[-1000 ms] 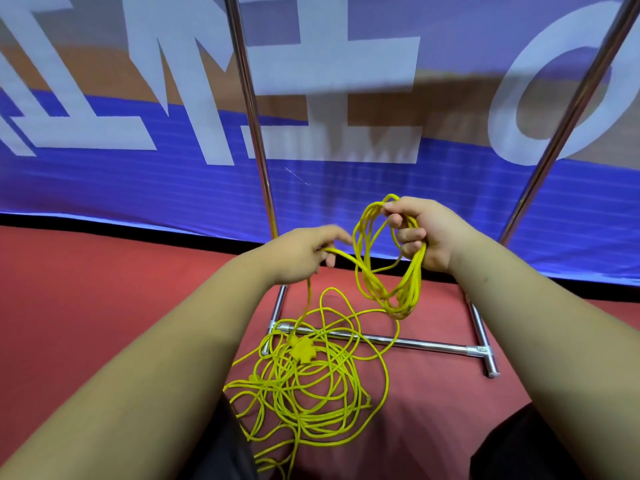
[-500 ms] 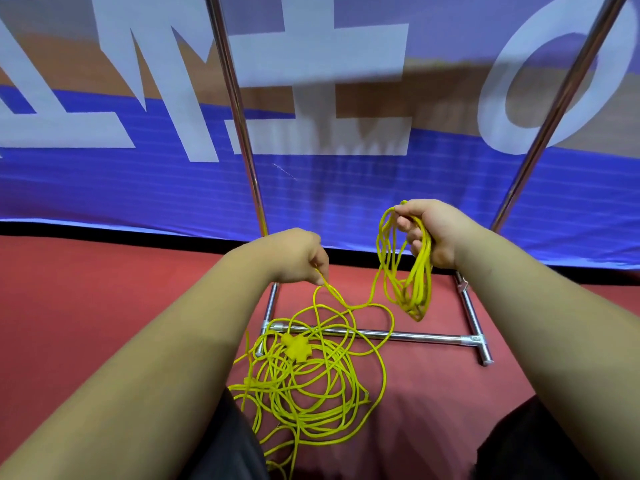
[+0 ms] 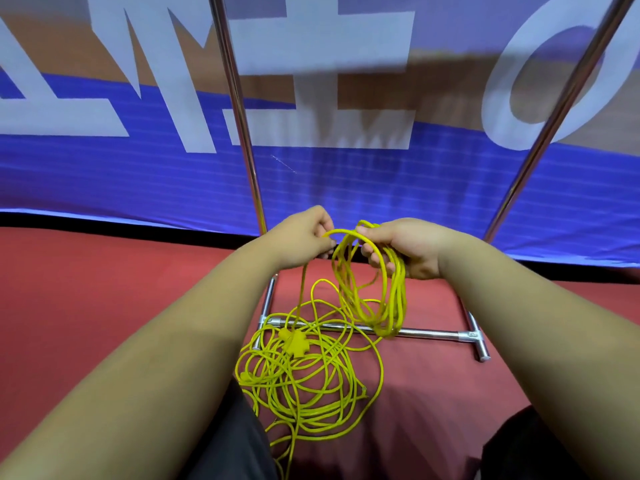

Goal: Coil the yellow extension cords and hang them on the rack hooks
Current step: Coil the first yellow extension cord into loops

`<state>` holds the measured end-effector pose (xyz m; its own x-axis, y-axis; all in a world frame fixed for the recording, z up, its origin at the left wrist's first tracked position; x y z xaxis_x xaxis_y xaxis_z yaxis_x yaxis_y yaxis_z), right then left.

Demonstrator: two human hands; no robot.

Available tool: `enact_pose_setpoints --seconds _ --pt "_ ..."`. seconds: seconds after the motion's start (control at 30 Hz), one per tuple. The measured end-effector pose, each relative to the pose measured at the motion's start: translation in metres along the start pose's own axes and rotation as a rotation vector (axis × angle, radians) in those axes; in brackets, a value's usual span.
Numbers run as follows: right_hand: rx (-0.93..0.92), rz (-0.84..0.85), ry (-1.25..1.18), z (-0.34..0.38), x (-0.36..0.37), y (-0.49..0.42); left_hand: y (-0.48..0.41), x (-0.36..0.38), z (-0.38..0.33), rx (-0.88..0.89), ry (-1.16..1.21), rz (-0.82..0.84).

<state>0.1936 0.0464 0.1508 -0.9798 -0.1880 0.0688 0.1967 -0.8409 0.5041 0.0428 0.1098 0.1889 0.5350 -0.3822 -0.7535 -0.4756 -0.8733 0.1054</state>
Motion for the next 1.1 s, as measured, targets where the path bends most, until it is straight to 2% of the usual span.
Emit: enact_pose_setpoints --seconds 0.17,0.27,0.33,0.4,0.53,0.67,0.93,1.03,1.1 --pt "-0.092 0.017 -0.056 0.015 -0.008 0.002 0.006 0.013 0.058 -0.166 -0.161 0.179" --pt "-0.051 -0.026 0.017 0.009 -0.022 0.006 0.004 -0.002 0.066 -0.183 0.043 0.085" --pt "-0.02 -0.047 0.081 0.005 -0.028 0.011 0.004 -0.024 0.051 -0.132 0.178 -0.06" --pt "-0.002 -0.061 0.061 0.002 -0.032 0.014 0.008 -0.045 0.024 -0.033 0.169 -0.164" --pt "0.018 -0.008 -0.101 0.003 -0.026 0.018 0.018 -0.05 -0.02 0.126 0.149 -0.194" --pt "-0.012 0.023 -0.05 0.008 -0.017 0.019 0.019 -0.037 -0.049 0.227 0.086 -0.226" --pt "-0.029 0.065 0.029 0.002 -0.004 0.016 0.019 -0.016 -0.05 0.275 -0.045 -0.138" --pt "-0.057 0.05 -0.006 0.007 -0.003 0.015 0.011 -0.006 -0.027 0.174 0.014 -0.081" --pt "-0.07 0.027 -0.017 0.011 -0.006 0.015 0.005 0.008 -0.006 0.104 -0.035 -0.001"
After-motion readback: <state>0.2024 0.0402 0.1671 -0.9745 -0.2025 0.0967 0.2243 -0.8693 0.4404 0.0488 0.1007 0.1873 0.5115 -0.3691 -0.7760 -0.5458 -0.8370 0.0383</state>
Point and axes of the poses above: each hand's wrist, its own y-axis away from the middle knuckle, its own x-axis out of the palm, z = x × y, the point moved 10 cm from there along -y, towards the middle knuckle, and after that the axes turned 2 degrees about -x, right-handed, at the moved point
